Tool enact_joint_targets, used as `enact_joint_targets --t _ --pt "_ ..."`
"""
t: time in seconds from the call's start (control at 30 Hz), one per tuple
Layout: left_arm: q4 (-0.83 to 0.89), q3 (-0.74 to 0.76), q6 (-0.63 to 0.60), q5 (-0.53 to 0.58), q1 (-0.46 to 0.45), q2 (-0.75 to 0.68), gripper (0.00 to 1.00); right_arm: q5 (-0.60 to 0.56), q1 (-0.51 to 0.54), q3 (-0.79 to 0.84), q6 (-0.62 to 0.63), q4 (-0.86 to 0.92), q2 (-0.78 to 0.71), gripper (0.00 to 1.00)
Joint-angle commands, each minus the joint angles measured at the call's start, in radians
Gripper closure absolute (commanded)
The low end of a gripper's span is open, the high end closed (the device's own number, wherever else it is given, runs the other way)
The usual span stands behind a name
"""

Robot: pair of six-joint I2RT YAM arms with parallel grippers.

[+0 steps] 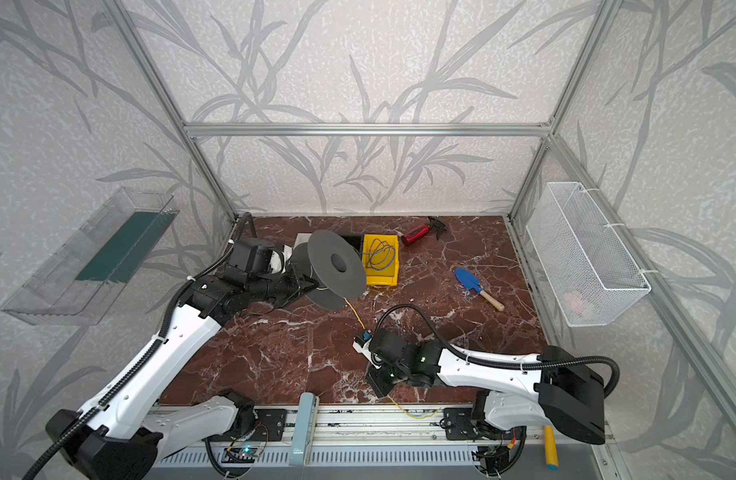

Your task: Wrap the cables

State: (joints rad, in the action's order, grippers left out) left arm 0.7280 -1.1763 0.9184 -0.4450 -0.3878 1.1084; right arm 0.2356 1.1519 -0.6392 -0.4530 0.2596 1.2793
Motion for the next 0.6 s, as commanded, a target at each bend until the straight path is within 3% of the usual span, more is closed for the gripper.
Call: enact_joint_targets --t 0.0,0.07,0.17,0.47,0.57 --pt "-0.307 -0.063 0.057 -0.082 0.057 -0.061 1.0 0.043 0.005 0.032 -0.013 0.219 0.054 0.93" --pt "-0.283 -0.08 0.038 -0.122 0.07 -0.057 1.0 0.051 -0.019 0.031 -0.002 0.221 0.048 0.92" --pt "-0.225 -0.103 -0.007 -0.152 0.082 -0.054 1.0 0.089 -0.065 0.029 0.019 0.224 0.026 1.0" --pt "-0.207 -0.102 -0.042 -0.189 0.127 -0.065 1.0 0.126 -0.097 0.024 0.085 0.249 0.021 1.0" --pt "-0.222 -0.107 -0.067 -0.274 0.181 -0.079 1.0 0.201 -0.195 0.047 0.089 0.264 -0.009 1.0"
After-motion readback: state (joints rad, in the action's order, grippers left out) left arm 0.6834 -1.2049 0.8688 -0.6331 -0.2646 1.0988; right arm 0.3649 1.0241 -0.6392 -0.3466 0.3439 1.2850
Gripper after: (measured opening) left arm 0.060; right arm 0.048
